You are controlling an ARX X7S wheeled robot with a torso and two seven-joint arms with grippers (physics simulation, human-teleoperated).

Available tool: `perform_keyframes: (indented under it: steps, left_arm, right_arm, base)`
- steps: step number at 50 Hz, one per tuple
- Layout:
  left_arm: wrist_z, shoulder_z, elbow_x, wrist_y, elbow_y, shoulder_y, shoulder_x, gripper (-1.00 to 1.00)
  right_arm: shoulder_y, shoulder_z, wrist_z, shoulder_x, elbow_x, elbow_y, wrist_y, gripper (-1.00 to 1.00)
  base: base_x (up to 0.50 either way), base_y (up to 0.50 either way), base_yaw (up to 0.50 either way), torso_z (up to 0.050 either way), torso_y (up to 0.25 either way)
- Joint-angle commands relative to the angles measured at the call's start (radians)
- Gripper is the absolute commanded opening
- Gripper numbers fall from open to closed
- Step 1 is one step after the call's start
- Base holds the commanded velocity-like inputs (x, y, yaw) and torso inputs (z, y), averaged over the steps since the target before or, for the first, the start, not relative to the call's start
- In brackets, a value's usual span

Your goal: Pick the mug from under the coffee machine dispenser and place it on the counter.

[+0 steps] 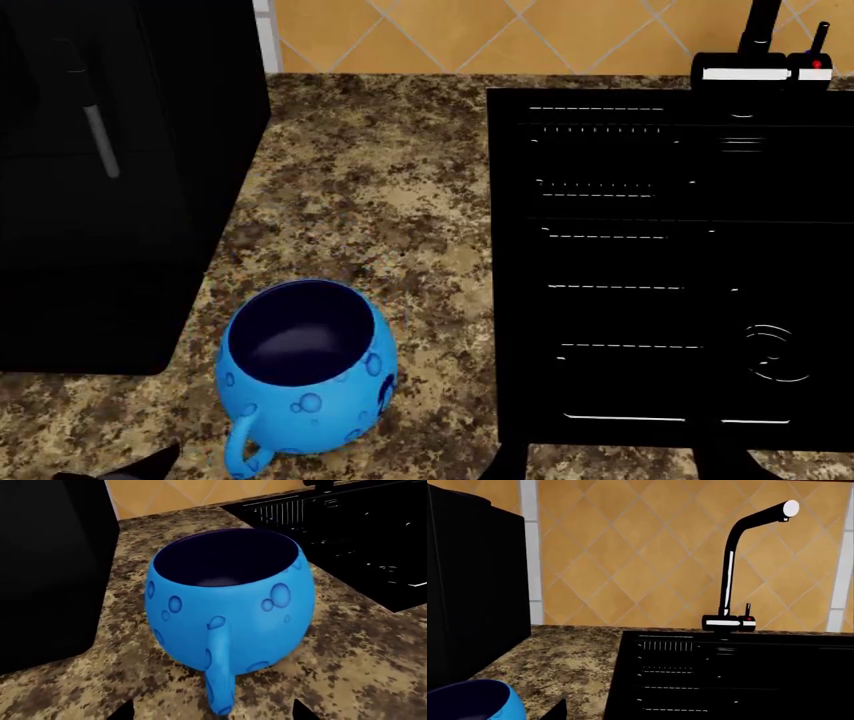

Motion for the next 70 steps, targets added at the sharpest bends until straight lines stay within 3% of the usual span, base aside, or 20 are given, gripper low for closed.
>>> perform_keyframes:
  steps: [1, 21, 49, 70]
  left_arm:
    - [-0.055, -0.014, -0.027, -0.019, 0.13, -0.019, -0.052, 1.0]
    - [-0.185, -0.102, -0.14, -0.051, 0.397, -0.13, -0.177, 1.0]
    - [-0.334, -0.201, -0.226, 0.042, 0.452, -0.128, -0.335, 1.0]
    - [-0.35, -0.227, -0.233, 0.078, 0.469, -0.121, -0.388, 1.0]
  right_arm:
    - [0.0, 0.002, 0.001, 0.001, 0.002, -0.002, 0.002, 1.0]
    - [0.015, 0.009, 0.001, 0.007, 0.012, -0.013, 0.016, 1.0]
    - [0.029, 0.011, 0.036, 0.026, 0.012, -0.08, 0.061, 1.0]
    - [0.029, 0.014, 0.054, 0.041, 0.006, -0.107, 0.075, 1.0]
  base:
    - [0.0, 0.0, 0.0, 0.0, 0.0]
    - [0.0, 0.0, 0.0, 0.0, 0.0]
    - [0.0, 0.0, 0.0, 0.0, 0.0]
    - [0.0, 0.0, 0.0, 0.0, 0.0]
